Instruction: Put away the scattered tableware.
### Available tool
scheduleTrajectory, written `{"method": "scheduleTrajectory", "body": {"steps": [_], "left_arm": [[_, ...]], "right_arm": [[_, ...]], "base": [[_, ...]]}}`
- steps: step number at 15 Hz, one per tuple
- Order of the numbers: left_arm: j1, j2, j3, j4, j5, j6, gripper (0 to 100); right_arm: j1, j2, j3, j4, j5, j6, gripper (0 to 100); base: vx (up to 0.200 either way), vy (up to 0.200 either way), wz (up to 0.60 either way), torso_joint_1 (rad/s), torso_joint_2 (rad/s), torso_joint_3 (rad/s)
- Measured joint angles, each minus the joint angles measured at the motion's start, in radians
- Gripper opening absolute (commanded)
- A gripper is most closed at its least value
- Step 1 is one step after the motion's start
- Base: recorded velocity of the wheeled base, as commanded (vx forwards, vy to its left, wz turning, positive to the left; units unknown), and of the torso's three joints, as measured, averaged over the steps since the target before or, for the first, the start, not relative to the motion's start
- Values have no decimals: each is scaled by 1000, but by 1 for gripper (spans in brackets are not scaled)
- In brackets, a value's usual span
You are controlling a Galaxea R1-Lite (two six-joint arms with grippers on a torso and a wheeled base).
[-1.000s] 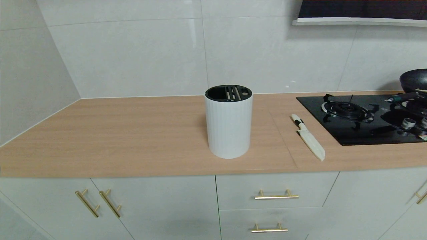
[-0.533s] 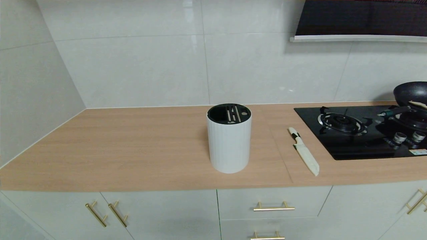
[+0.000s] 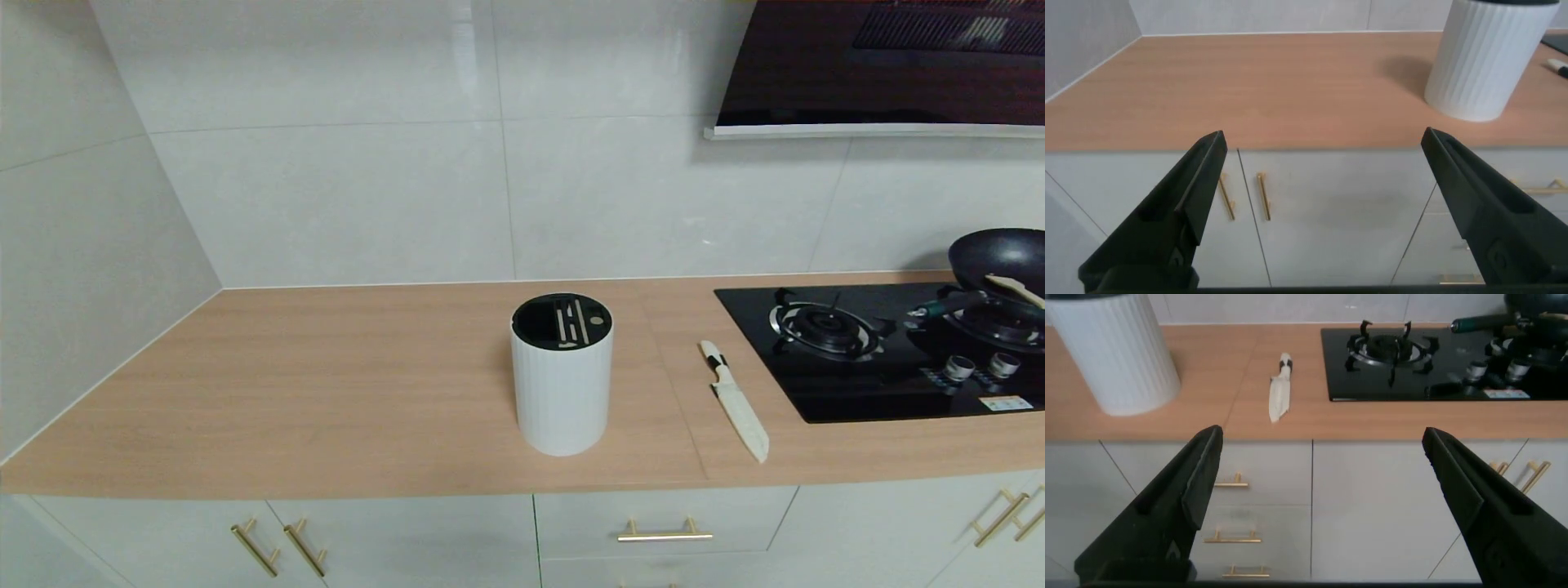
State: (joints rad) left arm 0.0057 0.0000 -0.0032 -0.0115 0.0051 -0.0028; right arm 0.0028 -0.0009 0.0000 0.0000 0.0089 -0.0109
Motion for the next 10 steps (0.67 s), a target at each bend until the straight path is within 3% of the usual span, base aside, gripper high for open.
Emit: {"method": "scheduleTrajectory", "body": {"steps": [7, 10], "left_arm": [[0, 0, 0, 0, -1, 1, 100], [0, 0, 0, 0, -1, 1, 100]], "right_arm": [[0, 0, 0, 0, 0, 0, 100], [0, 0, 0, 0, 0, 0, 100]], "base": [[0, 0, 0, 24, -49, -26], [200, 0, 0, -2, -4, 1]]}}
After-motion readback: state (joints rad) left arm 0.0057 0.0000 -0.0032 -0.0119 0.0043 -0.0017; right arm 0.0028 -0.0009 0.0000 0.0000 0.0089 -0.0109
